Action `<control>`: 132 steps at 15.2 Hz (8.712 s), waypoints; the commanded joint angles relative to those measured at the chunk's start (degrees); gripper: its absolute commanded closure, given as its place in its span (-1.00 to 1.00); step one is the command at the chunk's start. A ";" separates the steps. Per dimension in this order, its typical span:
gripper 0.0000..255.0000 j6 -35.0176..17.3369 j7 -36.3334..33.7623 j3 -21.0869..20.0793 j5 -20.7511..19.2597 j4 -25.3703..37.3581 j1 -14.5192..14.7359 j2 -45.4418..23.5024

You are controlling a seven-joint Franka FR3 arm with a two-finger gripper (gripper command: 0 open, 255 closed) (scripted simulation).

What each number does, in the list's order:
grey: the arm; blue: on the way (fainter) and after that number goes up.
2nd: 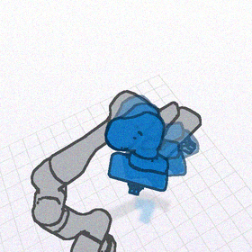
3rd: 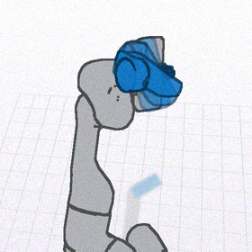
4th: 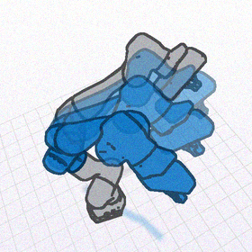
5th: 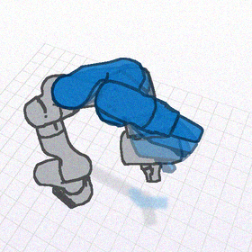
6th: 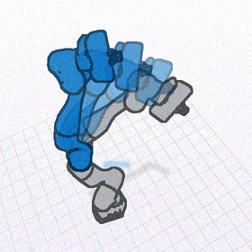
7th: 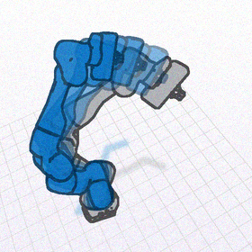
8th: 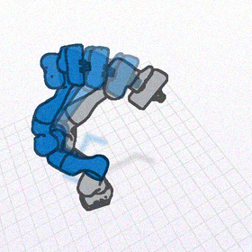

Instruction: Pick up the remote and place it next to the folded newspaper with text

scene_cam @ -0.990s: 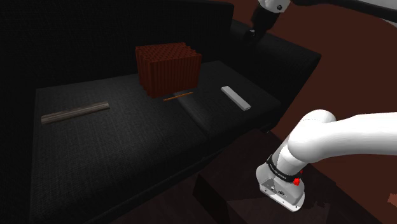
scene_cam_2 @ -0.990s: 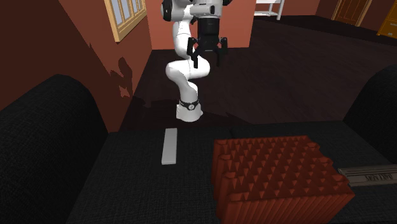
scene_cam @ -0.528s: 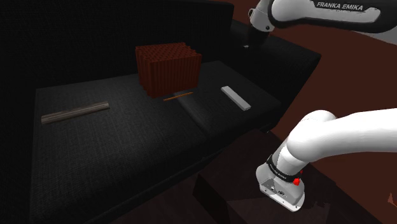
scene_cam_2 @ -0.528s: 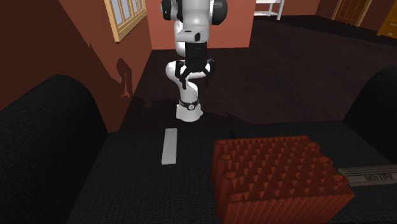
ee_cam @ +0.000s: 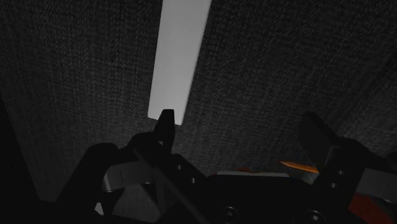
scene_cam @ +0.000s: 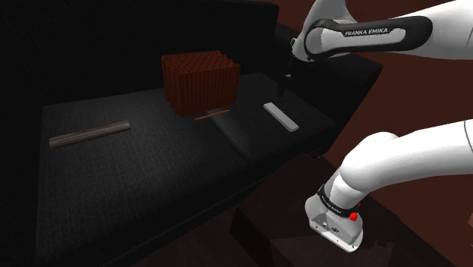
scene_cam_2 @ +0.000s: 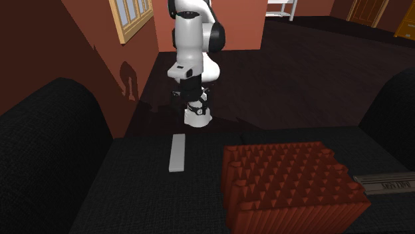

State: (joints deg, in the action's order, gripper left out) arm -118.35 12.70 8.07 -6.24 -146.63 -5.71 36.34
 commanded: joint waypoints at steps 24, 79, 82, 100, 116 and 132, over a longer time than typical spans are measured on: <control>-1.00 -23.49 6.80 8.77 0.78 -4.02 -1.86 -22.85; 1.00 -4.44 -29.97 -19.72 7.78 8.83 12.19 -17.47; 1.00 -4.12 -34.41 -22.74 7.71 12.16 13.49 -20.55; 1.00 3.78 -61.72 -35.26 -4.00 44.63 23.60 -48.54; 1.00 12.27 -71.70 -34.58 -13.45 73.25 36.85 -71.42; 1.00 4.97 -73.10 -33.83 -14.74 67.66 36.45 -73.45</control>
State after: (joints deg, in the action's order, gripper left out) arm -113.34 -60.39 -25.76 -20.98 -78.95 30.75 -37.13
